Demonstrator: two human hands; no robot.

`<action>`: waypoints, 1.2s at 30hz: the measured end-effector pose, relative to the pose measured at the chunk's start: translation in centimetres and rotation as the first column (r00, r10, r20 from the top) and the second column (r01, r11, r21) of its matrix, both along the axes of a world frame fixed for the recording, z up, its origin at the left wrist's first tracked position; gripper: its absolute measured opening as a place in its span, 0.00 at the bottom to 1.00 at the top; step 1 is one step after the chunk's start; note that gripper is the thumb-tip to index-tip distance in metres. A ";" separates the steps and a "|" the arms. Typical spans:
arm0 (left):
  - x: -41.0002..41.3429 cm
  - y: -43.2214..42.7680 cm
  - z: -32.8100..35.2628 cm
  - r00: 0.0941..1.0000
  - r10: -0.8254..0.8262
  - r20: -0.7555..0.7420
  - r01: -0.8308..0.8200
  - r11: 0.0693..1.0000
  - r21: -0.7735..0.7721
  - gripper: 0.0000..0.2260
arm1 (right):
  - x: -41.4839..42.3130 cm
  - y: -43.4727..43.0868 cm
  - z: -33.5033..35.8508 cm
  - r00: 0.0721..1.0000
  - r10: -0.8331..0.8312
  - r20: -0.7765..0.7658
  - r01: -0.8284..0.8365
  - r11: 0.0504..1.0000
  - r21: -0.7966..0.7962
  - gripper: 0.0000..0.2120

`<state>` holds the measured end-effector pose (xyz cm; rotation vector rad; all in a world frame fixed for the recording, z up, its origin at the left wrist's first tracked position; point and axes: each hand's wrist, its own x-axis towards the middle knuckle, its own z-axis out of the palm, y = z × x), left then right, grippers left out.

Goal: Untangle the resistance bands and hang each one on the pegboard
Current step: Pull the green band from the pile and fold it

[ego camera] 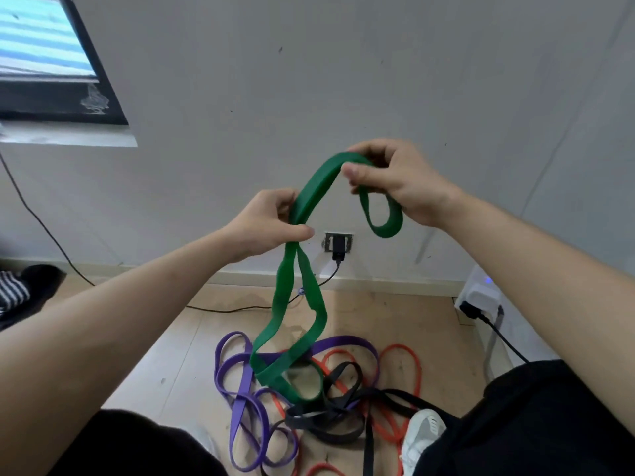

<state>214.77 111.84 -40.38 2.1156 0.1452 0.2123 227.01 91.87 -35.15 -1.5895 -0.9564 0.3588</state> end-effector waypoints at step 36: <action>-0.3 -2.4 4.9 0.955 0.113 0.273 -0.030 0.957 -0.289 0.07 | -0.8 0.6 0.1 0.998 0.068 -0.017 -0.068 0.998 0.006 0.14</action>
